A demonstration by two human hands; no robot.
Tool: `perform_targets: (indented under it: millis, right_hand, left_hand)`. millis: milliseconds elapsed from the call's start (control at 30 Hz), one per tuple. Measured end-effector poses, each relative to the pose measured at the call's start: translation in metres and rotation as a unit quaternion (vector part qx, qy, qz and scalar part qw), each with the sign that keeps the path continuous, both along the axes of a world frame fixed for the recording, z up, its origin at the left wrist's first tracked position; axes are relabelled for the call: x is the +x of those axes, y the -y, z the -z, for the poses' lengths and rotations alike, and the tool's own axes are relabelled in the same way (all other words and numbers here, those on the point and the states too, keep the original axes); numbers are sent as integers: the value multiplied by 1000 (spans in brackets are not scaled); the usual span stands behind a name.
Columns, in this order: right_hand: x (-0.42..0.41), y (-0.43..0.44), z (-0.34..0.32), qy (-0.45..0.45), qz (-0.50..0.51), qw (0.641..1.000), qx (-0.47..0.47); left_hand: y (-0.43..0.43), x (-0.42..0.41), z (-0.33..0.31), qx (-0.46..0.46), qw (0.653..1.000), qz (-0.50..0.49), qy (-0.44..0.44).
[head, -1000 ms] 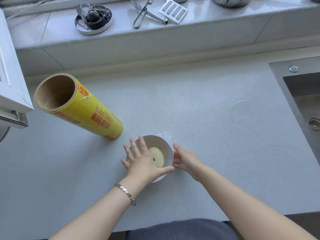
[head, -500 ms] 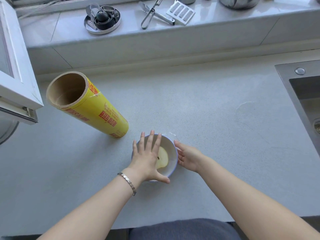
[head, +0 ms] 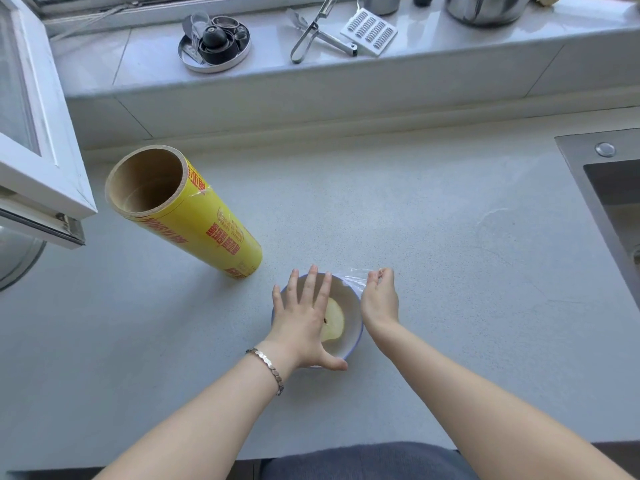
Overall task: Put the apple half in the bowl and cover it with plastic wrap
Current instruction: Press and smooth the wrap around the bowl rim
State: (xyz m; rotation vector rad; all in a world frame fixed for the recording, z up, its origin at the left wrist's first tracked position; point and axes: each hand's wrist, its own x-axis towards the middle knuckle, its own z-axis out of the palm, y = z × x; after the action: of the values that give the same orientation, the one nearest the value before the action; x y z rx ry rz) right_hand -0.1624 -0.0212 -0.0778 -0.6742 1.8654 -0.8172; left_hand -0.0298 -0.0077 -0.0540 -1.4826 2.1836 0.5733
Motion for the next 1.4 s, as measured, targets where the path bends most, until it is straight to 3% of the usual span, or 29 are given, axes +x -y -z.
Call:
perform_targets:
  millis: [133, 467, 767, 867, 1000, 1100, 1233, 1400]
  right_hand:
    - [-8, -6, -4, -15, -45, 999, -21]
    - [-16, -20, 4, -20, -12, 999, -37]
    - [-10, -2, 21, -6, 0, 999, 35]
    - [-17, 1, 21, 76, -34, 990, 114]
    - [-35, -11, 19, 238, -75, 946, 206]
    - [-43, -21, 28, 289, -120, 928, 203]
    - [-44, -28, 28, 287, -138, 936, 149]
    - [-41, -30, 21, 250, -177, 946, 111]
  left_hand:
    - [0, 0, -1, -6, 1000, -4, 4]
    - [-2, -3, -5, 3, 1000, -11, 26]
    - [-11, -11, -3, -3, 997, -68, 30]
    - [-17, -20, -2, -3, 990, -141, 27]
    - [-23, -30, -5, 11, 970, -241, 18]
    - [-24, -29, -11, 28, 960, -278, 7]
    - [-16, -15, -16, 42, 972, -230, -10]
    - [1, 1, -10, 43, 999, -10, -11]
